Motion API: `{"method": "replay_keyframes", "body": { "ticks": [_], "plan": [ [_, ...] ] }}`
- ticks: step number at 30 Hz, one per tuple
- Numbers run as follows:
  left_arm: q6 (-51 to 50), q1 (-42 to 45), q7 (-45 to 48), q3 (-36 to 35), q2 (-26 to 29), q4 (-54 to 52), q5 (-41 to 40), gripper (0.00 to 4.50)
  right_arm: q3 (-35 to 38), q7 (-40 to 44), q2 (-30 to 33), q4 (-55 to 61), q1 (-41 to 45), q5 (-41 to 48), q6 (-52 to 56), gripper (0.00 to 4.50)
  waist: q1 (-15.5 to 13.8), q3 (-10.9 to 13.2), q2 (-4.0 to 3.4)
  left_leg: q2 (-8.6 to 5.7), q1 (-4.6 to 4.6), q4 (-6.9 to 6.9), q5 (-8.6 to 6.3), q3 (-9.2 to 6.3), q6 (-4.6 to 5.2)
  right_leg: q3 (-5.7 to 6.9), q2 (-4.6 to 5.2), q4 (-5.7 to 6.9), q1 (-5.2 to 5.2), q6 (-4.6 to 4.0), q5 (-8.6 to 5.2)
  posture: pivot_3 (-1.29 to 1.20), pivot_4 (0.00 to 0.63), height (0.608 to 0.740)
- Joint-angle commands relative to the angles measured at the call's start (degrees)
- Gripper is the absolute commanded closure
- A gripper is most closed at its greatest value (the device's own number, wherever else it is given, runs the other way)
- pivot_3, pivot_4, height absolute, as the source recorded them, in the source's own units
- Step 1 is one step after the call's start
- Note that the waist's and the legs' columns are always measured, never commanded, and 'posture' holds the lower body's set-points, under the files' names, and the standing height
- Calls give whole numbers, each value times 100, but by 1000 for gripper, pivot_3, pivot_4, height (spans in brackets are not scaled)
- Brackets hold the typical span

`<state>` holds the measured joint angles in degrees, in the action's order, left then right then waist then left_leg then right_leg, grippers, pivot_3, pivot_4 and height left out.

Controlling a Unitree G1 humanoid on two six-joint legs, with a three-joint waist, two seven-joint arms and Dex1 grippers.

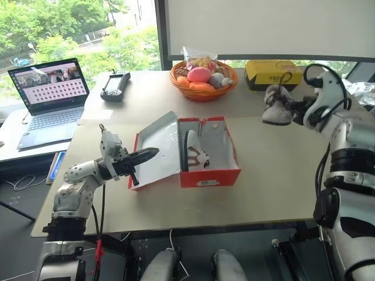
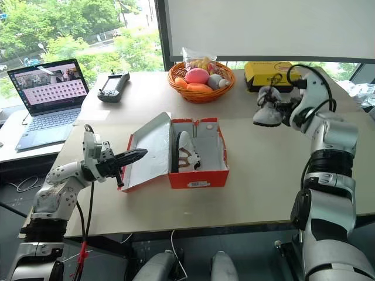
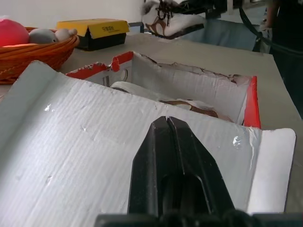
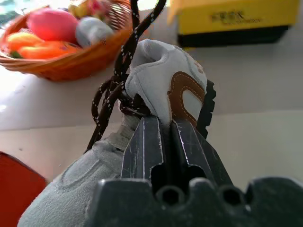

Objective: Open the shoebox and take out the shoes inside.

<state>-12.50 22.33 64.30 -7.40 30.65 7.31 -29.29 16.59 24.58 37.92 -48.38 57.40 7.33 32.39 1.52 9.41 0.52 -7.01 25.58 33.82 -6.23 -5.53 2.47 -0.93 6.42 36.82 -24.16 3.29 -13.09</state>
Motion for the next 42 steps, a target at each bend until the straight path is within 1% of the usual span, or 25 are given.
{"method": "replay_keyframes", "body": {
  "ticks": [1,3,5,6,7,10,11,13,16,19,24,27,30,32,37,42],
  "plan": [
    [117,59,-20,-72,59,-149,-3,4500,-249,-305,121,-660,7,-356,-611,4424,30,2,-3,0,0,0,0,0,0,0,-1,0,0,0,0,0,150,740],
    [112,49,-20,-78,63,-158,-11,4500,-360,-323,98,-913,19,-432,-616,4424,95,3,-5,0,0,2,1,0,1,-1,-1,1,2,0,0,0,150,740],
    [89,42,-22,-93,60,-187,-43,4500,-423,-395,101,-1136,5,-500,-627,3666,121,3,-4,0,-6,6,1,1,1,-4,-1,2,11,2,1,0,150,740],
    [82,44,-22,-97,62,-192,-51,4500,-441,-411,107,-1212,3,-515,-655,3573,115,3,-3,2,-10,8,0,0,1,-3,-4,1,16,3,1,0,150,740],
    [80,43,-24,-99,63,-200,-55,4500,-476,-443,120,-1277,-9,-547,-664,3135,109,3,-3,2,-11,8,0,-1,0,2,-6,0,19,4,0,0,150,740],
    [92,47,-20,-137,38,-213,-107,4500,-655,-598,198,-1449,-63,-746,-675,2109,108,3,-3,1,-10,10,0,-1,0,1,-3,2,17,8,3,0,150,740],
    [97,51,-19,-146,32,-212,-117,4500,-697,-618,216,-1478,-63,-793,-690,1848,105,3,-3,1,-12,10,0,0,0,1,-3,4,19,9,4,0,150,740],
    [105,54,-32,-157,20,-222,-133,4500,-834,-674,269,-1511,-59,-911,-689,1063,95,3,-3,2,-13,11,0,-1,-1,4,-3,6,20,9,4,0,150,740],
    [260,63,-100,-214,-72,-213,-136,4500,-968,-719,369,-1483,-13,-1017,-610,86,86,3,-3,2,-14,11,0,-3,-1,6,-3,8,21,8,4,0,150,740],
    [574,62,-260,-316,-232,-170,-83,4500,-1000,-631,483,-1244,23,-993,-531,86,67,3,-3,1,-14,13,0,-4,-1,6,-1,5,23,8,4,0,150,740],
    [843,4,-291,-306,-349,-94,-39,4500,-964,-367,564,-557,7,-853,-259,86,66,4,-3,-1,-9,13,1,-3,-1,2,1,2,18,9,4,0,150,740],
    [1021,-7,-376,-265,-468,-51,18,4500,-962,-46,681,237,-93,-769,66,86,73,5,-6,-2,-6,13,1,-2,-1,-1,0,3,13,9,3,0,150,740],
    [1108,-53,-379,-131,-589,-186,46,4500,-939,281,956,1181,-254,-701,535,86,66,10,-14,-1,-4,13,1,-2,-1,-1,0,7,10,10,2,0,150,740],
    [1151,-64,-357,-86,-621,-224,50,4500,-945,437,1075,1537,-362,-678,727,86,51,11,-16,-2,-3,13,1,-2,-1,-1,1,7,9,12,1,0,150,740],
    [1251,-62,-315,7,-646,-248,36,4500,-943,752,1257,2186,-522,-535,1047,86,50,11,-16,-1,-4,14,0,-2,-1,1,3,5,12,14,0,0,150,740],
    [1263,-42,-212,103,-665,-303,-12,4500,-944,949,1253,2509,-503,-431,1243,86,46,11,-16,-1,-3,15,0,-2,-1,2,6,8,12,15,1,0,150,740]
  ]
}}
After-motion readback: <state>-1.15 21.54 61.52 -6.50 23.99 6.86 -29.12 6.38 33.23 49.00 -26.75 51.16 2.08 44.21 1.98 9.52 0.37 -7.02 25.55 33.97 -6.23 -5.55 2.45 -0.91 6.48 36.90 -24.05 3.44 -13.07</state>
